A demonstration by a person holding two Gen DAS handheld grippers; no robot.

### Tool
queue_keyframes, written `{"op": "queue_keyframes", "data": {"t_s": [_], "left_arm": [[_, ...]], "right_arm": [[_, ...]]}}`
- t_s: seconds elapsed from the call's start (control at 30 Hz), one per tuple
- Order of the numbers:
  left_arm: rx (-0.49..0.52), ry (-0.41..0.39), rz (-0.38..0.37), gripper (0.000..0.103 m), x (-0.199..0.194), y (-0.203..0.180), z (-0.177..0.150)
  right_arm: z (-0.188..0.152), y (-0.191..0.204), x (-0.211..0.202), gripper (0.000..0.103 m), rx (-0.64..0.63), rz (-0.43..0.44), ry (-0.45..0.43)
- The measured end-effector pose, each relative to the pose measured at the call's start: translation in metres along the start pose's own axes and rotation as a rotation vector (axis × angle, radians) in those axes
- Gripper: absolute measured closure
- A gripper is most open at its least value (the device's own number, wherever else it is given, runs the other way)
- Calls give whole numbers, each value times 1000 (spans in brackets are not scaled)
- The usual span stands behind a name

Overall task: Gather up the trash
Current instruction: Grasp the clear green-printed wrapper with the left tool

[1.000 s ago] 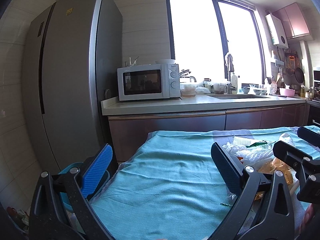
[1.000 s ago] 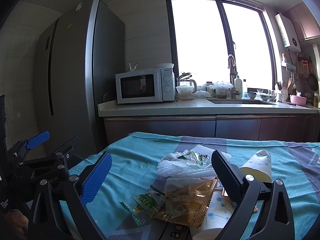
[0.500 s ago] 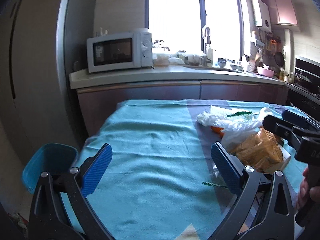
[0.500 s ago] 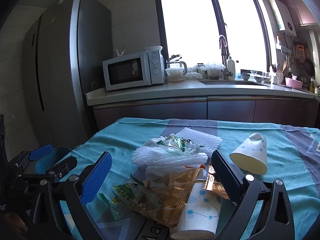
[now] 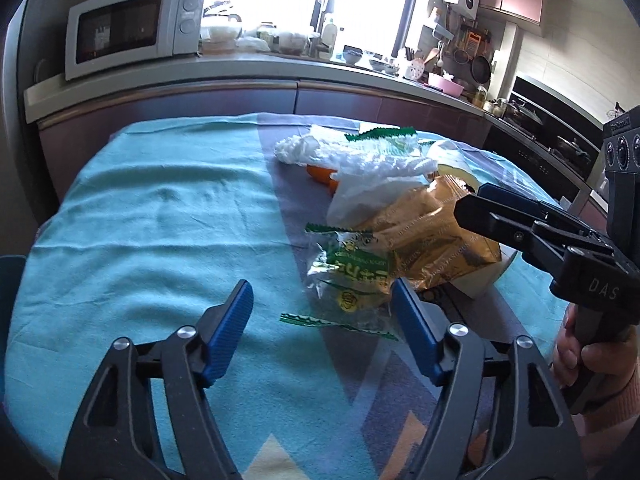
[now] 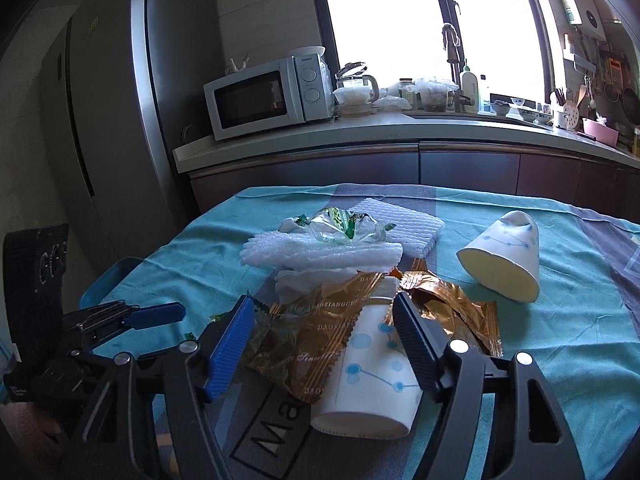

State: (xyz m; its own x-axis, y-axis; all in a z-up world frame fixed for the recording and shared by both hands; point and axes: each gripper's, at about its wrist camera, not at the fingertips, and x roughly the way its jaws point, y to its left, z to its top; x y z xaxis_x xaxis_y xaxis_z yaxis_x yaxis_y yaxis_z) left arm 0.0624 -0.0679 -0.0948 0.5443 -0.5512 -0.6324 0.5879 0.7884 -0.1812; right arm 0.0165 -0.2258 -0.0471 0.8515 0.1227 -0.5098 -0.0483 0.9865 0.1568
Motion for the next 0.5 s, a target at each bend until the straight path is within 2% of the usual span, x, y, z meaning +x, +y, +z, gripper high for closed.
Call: {"op": "queue_keyframes", "data": {"t_s": [0.17,0.23,0.27,0.33,0.4,0.5], "left_arm": [[-35,53,-70,67,18,5,-1],[-51,59,-90,70,23,8,-1],[-56,58,-92,71,25,8,-1],[-57,55,-88,74,26,9,0],[-58,44,-89,77,24,10,0],[-63,20,-87,78,15,10,2]], "right_arm": [[-4,1,-2,49,5,25,28],[-6,0,2,58,12,25,46],[-7,-1,4,66,16,29,52],[-7,-1,5,75,21,37,49],[-7,-1,3,89,29,53,51],[-6,-1,0,98,34,82,51]]}}
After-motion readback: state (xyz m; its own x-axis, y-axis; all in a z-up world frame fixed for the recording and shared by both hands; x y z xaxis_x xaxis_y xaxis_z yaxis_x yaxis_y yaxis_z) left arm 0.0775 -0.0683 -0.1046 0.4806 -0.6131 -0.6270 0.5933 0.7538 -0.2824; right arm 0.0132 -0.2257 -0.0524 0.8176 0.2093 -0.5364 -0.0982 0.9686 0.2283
